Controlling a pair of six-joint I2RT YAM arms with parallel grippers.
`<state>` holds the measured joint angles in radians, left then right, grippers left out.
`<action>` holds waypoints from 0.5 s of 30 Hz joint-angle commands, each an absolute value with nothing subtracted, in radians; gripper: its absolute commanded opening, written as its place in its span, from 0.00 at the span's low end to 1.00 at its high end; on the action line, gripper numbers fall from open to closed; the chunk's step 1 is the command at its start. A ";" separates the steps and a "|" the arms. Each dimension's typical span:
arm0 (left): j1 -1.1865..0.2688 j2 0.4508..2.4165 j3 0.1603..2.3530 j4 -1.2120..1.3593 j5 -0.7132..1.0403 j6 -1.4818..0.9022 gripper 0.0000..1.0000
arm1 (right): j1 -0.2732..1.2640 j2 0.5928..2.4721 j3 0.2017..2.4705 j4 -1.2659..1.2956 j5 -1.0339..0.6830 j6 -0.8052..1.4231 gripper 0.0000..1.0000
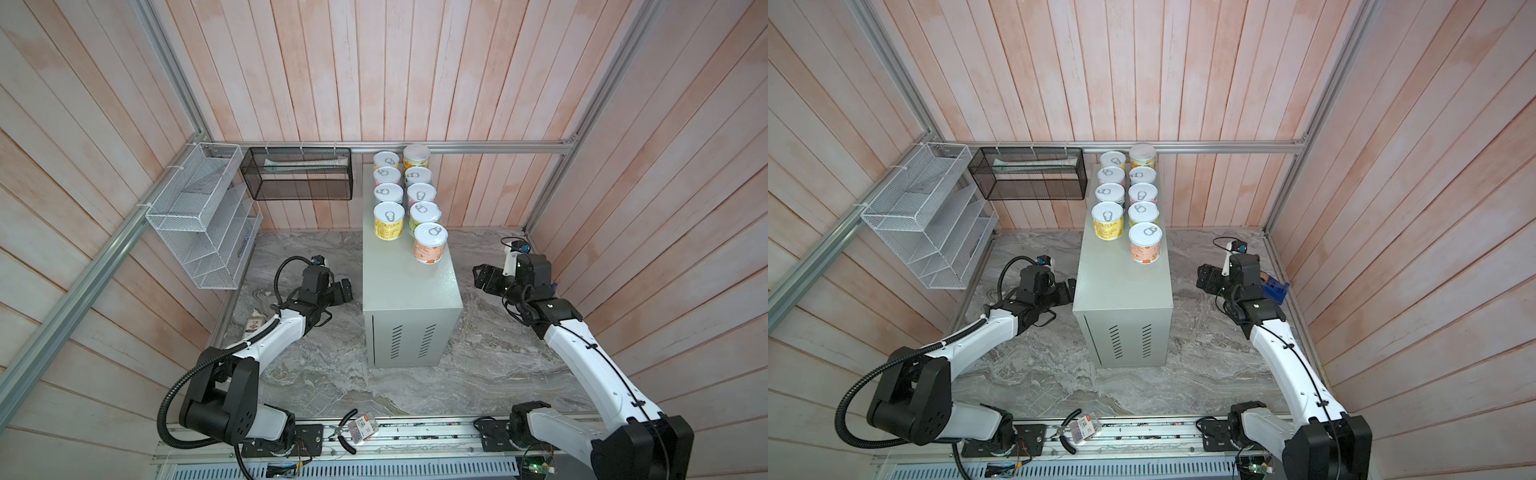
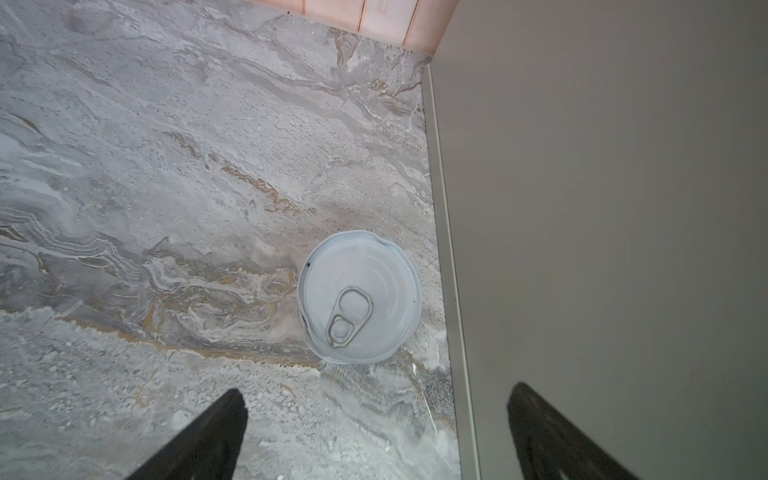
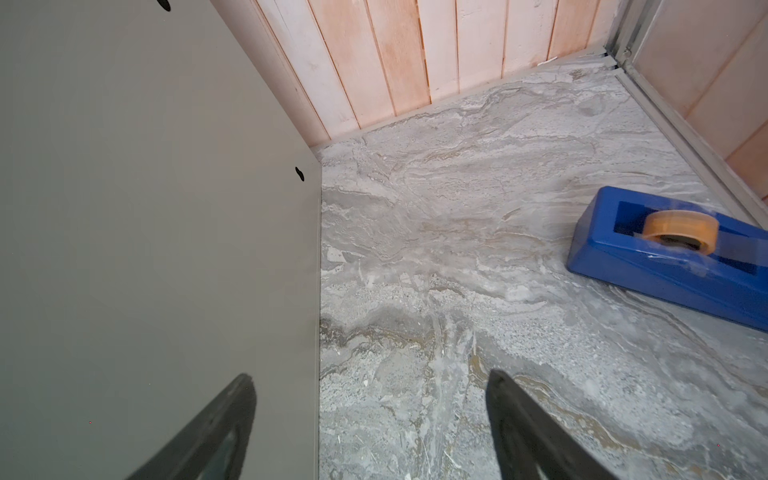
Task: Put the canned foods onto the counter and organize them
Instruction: 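Draw the right gripper back while the left gripper lowers to the pale-blue can, then close the left gripper on the pale-blue floor can and lift it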
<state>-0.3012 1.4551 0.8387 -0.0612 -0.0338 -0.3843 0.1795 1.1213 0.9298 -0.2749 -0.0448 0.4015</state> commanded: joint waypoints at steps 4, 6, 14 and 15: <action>-0.298 1.561 0.901 0.016 -0.064 -0.343 1.00 | 0.173 1.147 0.954 -0.227 -0.092 0.426 0.86; -0.297 1.596 0.912 0.029 -0.066 -0.336 1.00 | 0.174 1.150 0.956 -0.222 -0.101 0.433 0.86; -0.300 1.731 0.931 0.104 -0.126 -0.357 1.00 | 0.174 1.149 0.943 -0.189 -0.167 0.478 0.85; -0.301 1.746 0.935 0.109 -0.133 -0.360 1.00 | 0.173 1.148 0.942 -0.188 -0.169 0.481 0.85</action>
<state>-0.3012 1.7084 0.9024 0.0578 -0.0841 -0.3592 0.1787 1.1503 0.9306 -0.2192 -0.1352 0.4549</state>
